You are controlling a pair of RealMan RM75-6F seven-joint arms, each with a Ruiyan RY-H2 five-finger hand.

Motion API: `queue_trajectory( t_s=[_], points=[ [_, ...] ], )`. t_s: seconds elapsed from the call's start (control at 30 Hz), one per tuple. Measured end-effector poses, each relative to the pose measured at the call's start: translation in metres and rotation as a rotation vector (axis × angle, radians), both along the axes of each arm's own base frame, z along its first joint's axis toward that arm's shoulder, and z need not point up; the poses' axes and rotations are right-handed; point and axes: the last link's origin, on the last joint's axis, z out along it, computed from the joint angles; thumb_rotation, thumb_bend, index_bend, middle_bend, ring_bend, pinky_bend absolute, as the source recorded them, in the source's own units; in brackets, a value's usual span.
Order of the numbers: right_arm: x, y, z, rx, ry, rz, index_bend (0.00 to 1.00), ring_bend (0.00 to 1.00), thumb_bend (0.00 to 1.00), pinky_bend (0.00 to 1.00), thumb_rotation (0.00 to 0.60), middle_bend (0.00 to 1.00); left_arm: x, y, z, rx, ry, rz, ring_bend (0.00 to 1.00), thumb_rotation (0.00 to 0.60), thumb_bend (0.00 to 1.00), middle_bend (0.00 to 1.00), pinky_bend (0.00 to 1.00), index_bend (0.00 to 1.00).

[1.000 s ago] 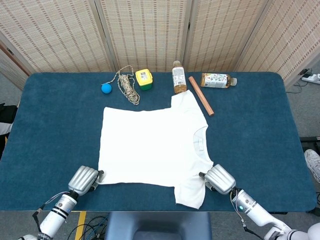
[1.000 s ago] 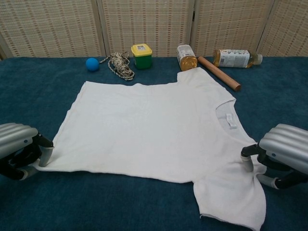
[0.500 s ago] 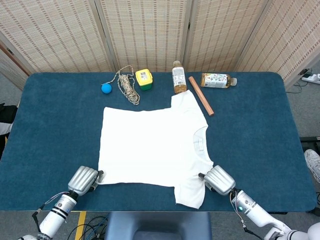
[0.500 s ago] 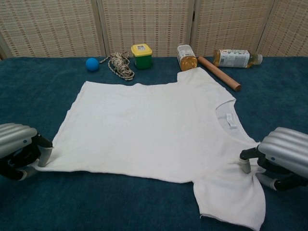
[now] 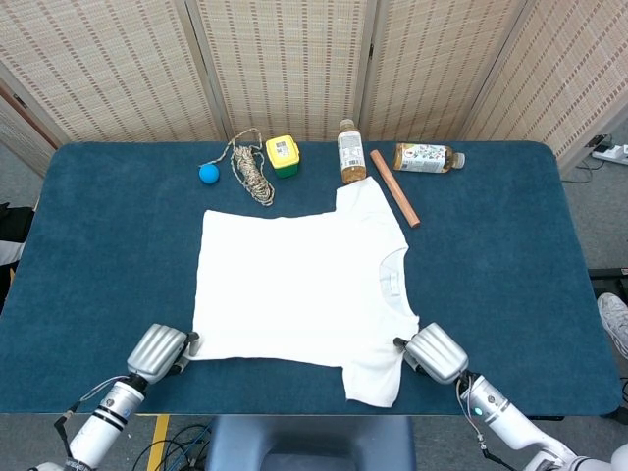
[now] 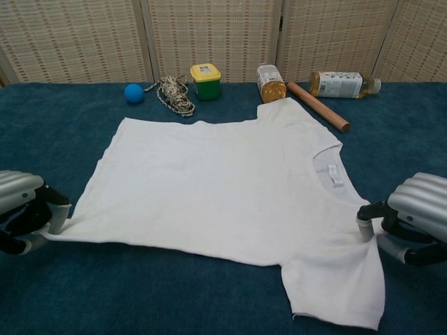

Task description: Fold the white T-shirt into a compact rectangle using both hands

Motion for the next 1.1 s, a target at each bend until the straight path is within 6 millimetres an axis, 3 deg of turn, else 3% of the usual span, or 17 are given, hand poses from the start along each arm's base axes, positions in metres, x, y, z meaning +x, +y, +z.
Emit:
queue_trajectory(
  t_s=[0.63, 1.1],
  points=[
    [0.005, 0.039, 0.064, 0.029, -0.125, 0.013, 0.69, 0.98, 0.54, 1.00, 0.600, 0.97, -0.002, -0.037, 0.053, -0.058, -0.230, 0.051, 0.81, 0.600, 0.43, 0.89, 0.98, 0.62],
    [0.002, 0.082, 0.089, 0.121, -0.128, -0.005, 0.69, 0.98, 0.54, 1.00, 0.600, 0.97, -0.013, -0.084, 0.085, -0.128, -0.264, 0.100, 0.81, 0.600, 0.43, 0.89, 0.98, 0.62]
  ],
)
